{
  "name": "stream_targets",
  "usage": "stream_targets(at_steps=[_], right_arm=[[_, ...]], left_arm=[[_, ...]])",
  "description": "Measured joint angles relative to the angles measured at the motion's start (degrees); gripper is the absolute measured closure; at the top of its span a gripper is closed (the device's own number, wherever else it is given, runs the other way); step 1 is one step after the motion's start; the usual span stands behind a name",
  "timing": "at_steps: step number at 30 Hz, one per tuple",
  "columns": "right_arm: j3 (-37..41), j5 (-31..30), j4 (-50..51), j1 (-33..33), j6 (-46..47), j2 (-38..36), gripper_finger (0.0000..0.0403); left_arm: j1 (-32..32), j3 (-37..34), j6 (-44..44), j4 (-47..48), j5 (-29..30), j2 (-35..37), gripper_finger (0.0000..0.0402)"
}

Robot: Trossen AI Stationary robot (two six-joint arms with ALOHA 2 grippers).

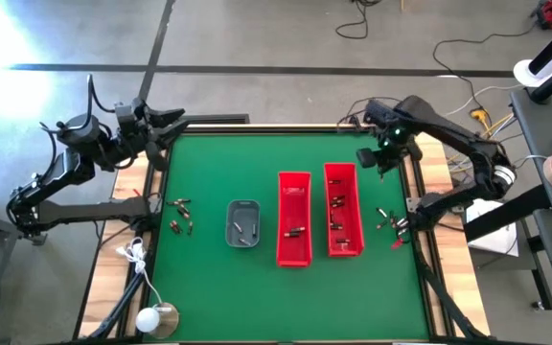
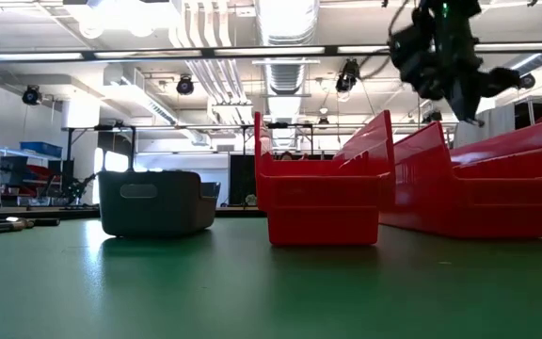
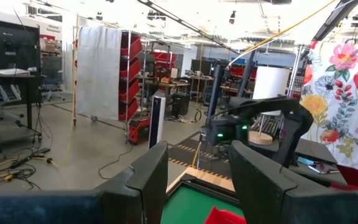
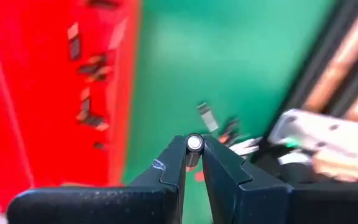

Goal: Sort batteries
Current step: Put the small black battery into the right red bin

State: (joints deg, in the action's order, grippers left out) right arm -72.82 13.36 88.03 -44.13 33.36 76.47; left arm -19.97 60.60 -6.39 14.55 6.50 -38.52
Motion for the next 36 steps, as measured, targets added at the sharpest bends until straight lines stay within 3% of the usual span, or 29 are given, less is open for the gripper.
stream_targets(at_steps=[6, 13, 23, 36], right_arm=[[-0.46, 3.76, -1.04, 15.26, 16.25, 1.01, 0.0365], [-0.98, 6.55, -14.05, 28.24, 35.23, 3.90, 0.0365], [-0.96, 5.06, -17.89, 30.92, 41.67, 13.05, 0.0365], [-0.94, 2.45, -19.34, 30.35, 38.53, 22.17, 0.0365]], left_arm=[[0.00, 0.02, 2.17, -1.09, -0.02, -0.16, 0.0251], [0.00, 0.01, 3.92, -0.94, -0.05, -0.02, 0.0251], [0.04, 0.02, 5.71, 5.08, -4.24, 2.21, 0.0251], [0.00, 0.00, 9.67, 10.16, -4.22, 9.16, 0.0251]])
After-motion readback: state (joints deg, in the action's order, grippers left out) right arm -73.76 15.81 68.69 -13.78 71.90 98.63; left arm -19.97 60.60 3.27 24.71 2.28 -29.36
